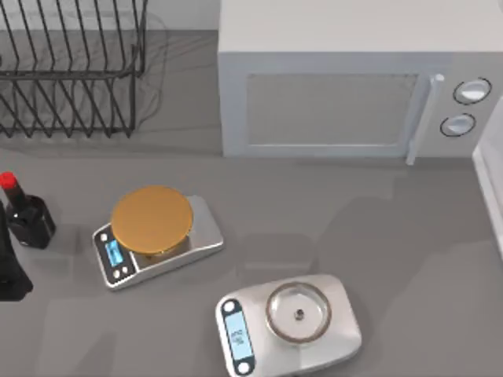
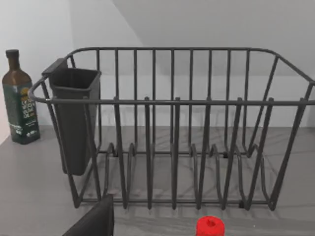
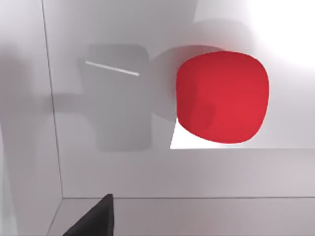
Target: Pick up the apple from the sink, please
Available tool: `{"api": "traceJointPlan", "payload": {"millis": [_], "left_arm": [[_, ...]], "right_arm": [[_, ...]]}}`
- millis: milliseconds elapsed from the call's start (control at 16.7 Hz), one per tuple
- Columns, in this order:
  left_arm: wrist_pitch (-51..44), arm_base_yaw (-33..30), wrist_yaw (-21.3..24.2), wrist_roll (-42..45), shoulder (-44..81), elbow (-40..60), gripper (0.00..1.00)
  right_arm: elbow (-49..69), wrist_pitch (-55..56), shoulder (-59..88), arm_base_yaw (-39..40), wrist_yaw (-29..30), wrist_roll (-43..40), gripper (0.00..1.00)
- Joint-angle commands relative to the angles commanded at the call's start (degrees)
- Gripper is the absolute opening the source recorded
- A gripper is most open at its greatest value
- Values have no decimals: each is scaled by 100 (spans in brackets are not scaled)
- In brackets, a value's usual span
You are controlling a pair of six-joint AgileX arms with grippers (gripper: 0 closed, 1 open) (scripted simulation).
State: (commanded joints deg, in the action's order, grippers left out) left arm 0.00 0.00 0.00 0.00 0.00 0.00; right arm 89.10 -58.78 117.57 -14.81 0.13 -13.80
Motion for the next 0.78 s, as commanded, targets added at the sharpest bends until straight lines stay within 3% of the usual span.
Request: {"api": "traceJointPlan", "payload": {"millis": [540, 780], "left_arm": [[0, 0, 0, 0, 0, 0, 100], [0, 0, 0, 0, 0, 0, 100]], "right_arm": [[270, -170, 372, -18, 1, -41, 100], [-4, 478, 794, -23, 6, -34, 100]]}}
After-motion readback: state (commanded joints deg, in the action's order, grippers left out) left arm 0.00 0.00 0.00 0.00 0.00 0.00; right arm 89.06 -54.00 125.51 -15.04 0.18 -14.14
